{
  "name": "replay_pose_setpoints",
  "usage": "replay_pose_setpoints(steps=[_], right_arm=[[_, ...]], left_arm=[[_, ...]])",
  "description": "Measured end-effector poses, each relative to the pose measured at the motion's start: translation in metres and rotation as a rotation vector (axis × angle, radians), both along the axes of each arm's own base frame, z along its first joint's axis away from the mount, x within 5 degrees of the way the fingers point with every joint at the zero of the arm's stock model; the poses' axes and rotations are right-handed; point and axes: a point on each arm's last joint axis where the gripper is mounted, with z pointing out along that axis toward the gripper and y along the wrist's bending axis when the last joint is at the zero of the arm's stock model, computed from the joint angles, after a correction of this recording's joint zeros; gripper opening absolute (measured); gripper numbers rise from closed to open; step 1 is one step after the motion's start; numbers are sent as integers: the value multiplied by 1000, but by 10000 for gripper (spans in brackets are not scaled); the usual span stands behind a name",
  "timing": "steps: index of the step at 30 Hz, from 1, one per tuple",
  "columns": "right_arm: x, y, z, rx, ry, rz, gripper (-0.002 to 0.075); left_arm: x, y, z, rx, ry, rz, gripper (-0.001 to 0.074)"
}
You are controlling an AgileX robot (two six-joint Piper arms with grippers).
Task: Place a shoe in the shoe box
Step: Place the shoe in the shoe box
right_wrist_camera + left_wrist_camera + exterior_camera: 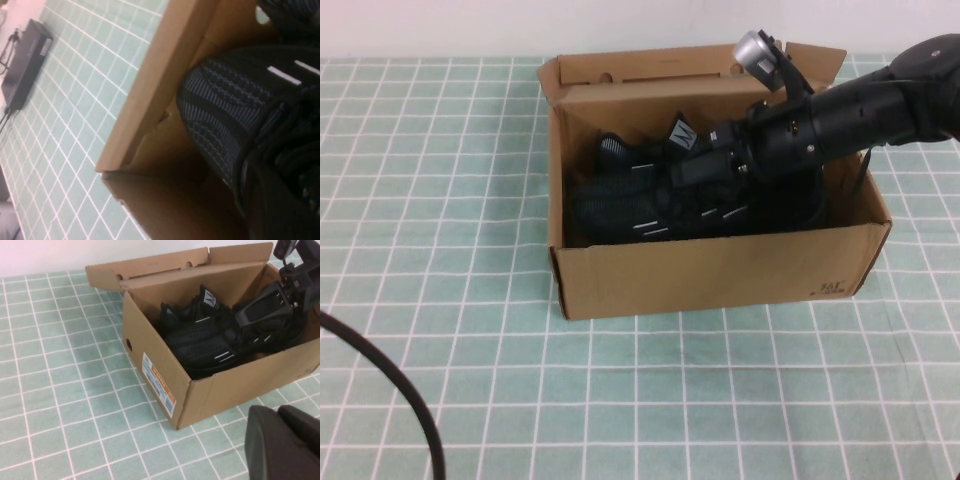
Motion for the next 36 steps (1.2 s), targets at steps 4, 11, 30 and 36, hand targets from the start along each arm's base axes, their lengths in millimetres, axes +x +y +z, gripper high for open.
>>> replay_pose_setpoints(steps=[4,11,30,36], right_arm=[[1,0,-3,-3,33,-14,-6],[0,0,-2,2,47,-14,191],[-4,-77,32,-8,86,-80,382],[-19,-77,50,-39,-20,-3,354]], left_arm=[[0,0,0,2,-5,5,4],[0,0,0,2,-6,6,4],[-5,3,-11,86,108,-16,3],[-6,3,-12,94,116,-16,3]])
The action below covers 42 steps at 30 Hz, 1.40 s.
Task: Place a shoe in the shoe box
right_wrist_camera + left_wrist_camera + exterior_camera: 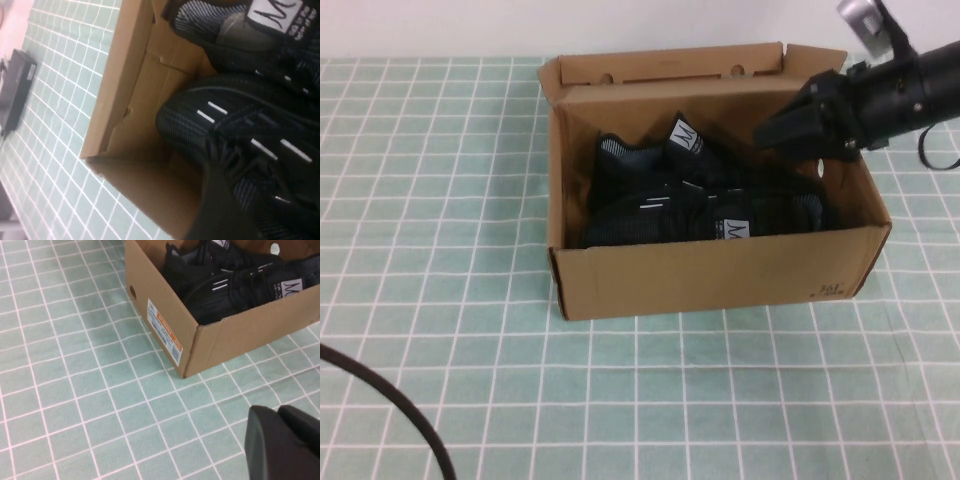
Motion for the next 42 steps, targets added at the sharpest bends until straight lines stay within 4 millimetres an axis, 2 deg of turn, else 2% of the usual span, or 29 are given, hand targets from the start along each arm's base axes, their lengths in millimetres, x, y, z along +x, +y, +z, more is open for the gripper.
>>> replay_pose_setpoints(steps=[4,9,13,16,20,23,25,28,32,38,42], right_arm=[[-22,-3,34,-29,-157,26,246],[-60,-10,76,-137,-266,-1,-7],[-96,-19,110,-236,-369,-86,-4],[-125,-29,136,-303,-469,-201,-5],[-170,-43,168,-378,-602,-363,-5],[-199,-52,178,-404,-673,-480,-5],[-216,-58,175,-416,-709,-547,-5],[-243,-66,158,-454,-770,-618,-5],[-269,-75,120,-483,-875,-715,-6],[-292,-83,50,-449,-932,-838,-6],[-295,-85,-2,-522,-875,-816,-6]], left_arm=[[0,-1,0,-1,1,-8,3],[-6,-1,4,37,-79,-33,3],[-24,1,14,87,-241,-30,3],[-44,4,16,87,-393,10,3],[-60,8,1,70,-507,58,3],[-57,11,-22,46,-500,88,3],[-51,14,-36,67,-487,105,3],[-38,17,-59,97,-456,127,3],[-27,19,-82,89,-442,159,3],[-24,18,-84,-18,-447,201,3],[-24,18,-84,-29,-450,205,3]])
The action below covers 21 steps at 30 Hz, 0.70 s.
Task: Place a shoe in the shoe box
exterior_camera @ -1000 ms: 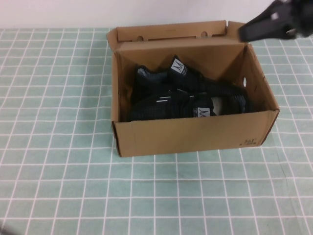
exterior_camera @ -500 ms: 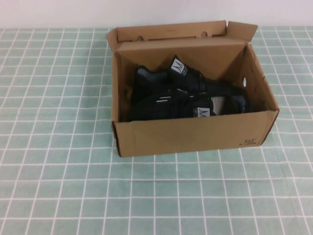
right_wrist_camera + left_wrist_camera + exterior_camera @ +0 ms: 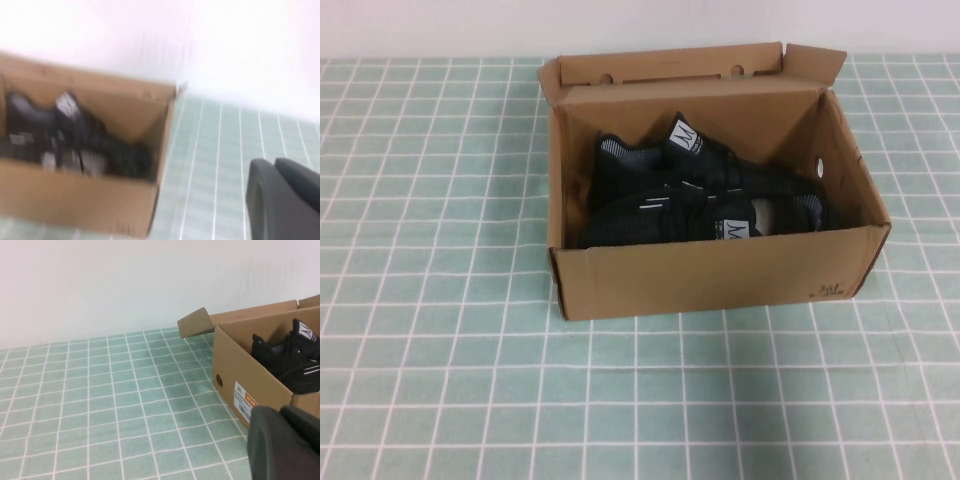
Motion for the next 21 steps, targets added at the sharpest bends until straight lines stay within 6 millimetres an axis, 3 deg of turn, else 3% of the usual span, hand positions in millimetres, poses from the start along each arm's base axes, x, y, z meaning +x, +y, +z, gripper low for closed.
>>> replay_pose_setpoints(steps=[3,7,21], right_arm=[[3,0,-36,-9,99,-1,-6],[4,0,-61,-18,164,-5,-6],[7,-4,-78,-23,118,-45,-6]], left_arm=[[0,0,0,-2,0,0,3],[0,0,0,-4,1,0,3],[0,0,0,-4,1,0,3]])
